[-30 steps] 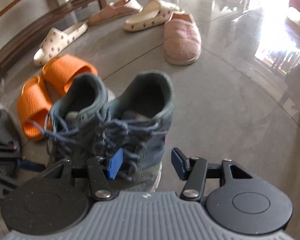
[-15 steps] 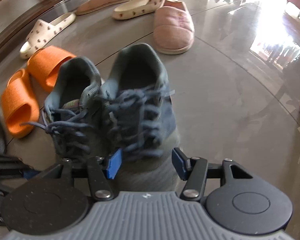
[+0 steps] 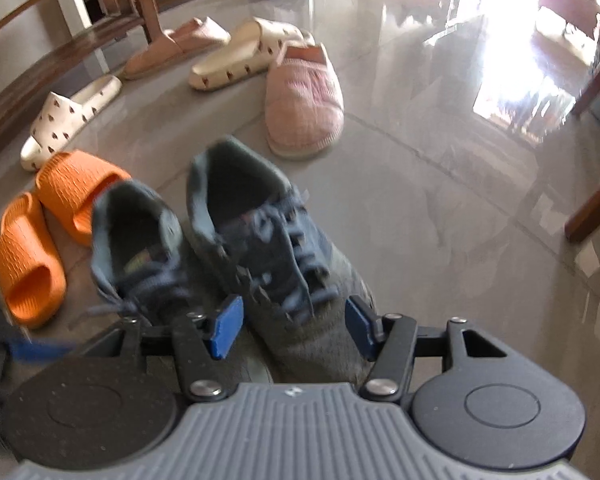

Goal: Organize scattered shoes
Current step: 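Move the left gripper over to a pink knit slipper, then grasp the pink slipper's heel with the left gripper, carry and set down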

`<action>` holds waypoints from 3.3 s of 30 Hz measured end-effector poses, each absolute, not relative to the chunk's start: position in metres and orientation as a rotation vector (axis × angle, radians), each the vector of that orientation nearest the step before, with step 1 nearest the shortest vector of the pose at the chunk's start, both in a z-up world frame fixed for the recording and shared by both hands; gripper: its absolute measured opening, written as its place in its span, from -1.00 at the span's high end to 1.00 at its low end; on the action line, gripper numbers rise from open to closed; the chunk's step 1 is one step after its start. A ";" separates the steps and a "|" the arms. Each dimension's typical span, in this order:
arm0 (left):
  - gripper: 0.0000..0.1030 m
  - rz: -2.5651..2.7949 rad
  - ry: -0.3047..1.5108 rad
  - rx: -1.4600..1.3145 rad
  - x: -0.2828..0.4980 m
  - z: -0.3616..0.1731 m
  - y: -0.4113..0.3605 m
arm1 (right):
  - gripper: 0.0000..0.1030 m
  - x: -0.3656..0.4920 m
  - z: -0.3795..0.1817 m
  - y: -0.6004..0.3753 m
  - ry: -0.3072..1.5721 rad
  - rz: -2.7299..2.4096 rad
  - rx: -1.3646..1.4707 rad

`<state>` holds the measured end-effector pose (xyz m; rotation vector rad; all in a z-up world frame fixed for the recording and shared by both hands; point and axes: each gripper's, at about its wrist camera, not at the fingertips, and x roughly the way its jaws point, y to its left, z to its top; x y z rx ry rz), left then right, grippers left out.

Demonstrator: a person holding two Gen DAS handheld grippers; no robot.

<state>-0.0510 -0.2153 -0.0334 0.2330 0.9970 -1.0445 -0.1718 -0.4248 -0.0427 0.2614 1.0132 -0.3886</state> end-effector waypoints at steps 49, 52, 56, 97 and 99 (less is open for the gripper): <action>-0.06 -0.188 0.896 0.041 0.119 -0.025 -0.316 | 0.11 0.171 -0.045 -0.587 0.615 0.207 0.066; -0.06 -0.175 0.929 0.109 0.133 -0.013 -0.337 | 0.10 0.198 -0.050 -0.606 0.599 0.241 0.145; -0.06 -0.320 0.891 0.178 0.149 -0.005 -0.381 | 0.09 0.212 -0.049 -0.640 0.581 0.193 0.206; 0.85 -0.540 1.358 -0.453 0.189 -0.155 -0.561 | 0.06 0.100 -0.060 -0.755 0.641 -0.296 0.365; 0.84 -0.541 1.322 -0.469 0.191 -0.156 -0.571 | 0.06 0.098 -0.063 -0.762 0.646 -0.314 0.365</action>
